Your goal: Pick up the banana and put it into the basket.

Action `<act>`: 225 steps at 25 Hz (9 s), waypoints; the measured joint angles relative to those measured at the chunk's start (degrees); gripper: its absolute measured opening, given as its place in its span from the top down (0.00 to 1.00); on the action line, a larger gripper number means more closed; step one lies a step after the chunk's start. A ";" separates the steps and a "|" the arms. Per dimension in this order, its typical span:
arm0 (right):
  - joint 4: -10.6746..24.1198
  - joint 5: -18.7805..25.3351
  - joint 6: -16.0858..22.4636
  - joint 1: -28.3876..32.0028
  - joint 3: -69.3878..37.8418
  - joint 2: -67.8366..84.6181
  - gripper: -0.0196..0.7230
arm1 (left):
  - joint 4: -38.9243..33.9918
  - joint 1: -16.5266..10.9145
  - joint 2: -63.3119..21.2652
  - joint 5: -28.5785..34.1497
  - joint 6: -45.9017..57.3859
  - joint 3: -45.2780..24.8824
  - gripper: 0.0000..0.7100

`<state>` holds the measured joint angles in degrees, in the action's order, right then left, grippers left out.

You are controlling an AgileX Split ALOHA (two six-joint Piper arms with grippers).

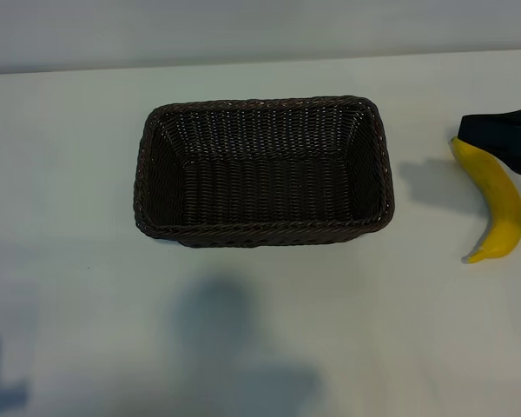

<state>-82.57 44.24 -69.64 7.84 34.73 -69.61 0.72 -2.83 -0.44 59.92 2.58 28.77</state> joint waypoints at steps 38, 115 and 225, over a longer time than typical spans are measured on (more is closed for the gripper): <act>35.19 -9.68 21.28 -0.65 16.26 -18.66 0.30 | 0.00 0.00 0.00 0.00 0.12 -0.02 0.20; 83.14 4.65 60.62 -10.31 41.40 -37.81 0.41 | 0.00 0.00 0.00 0.00 0.11 -0.09 0.20; 90.98 20.97 32.91 -46.92 82.79 -59.12 0.23 | 0.00 0.00 0.00 0.00 -0.01 -0.09 0.20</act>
<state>8.41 65.21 -36.72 -39.09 117.52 -128.73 0.72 -2.83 -0.44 59.92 2.57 28.68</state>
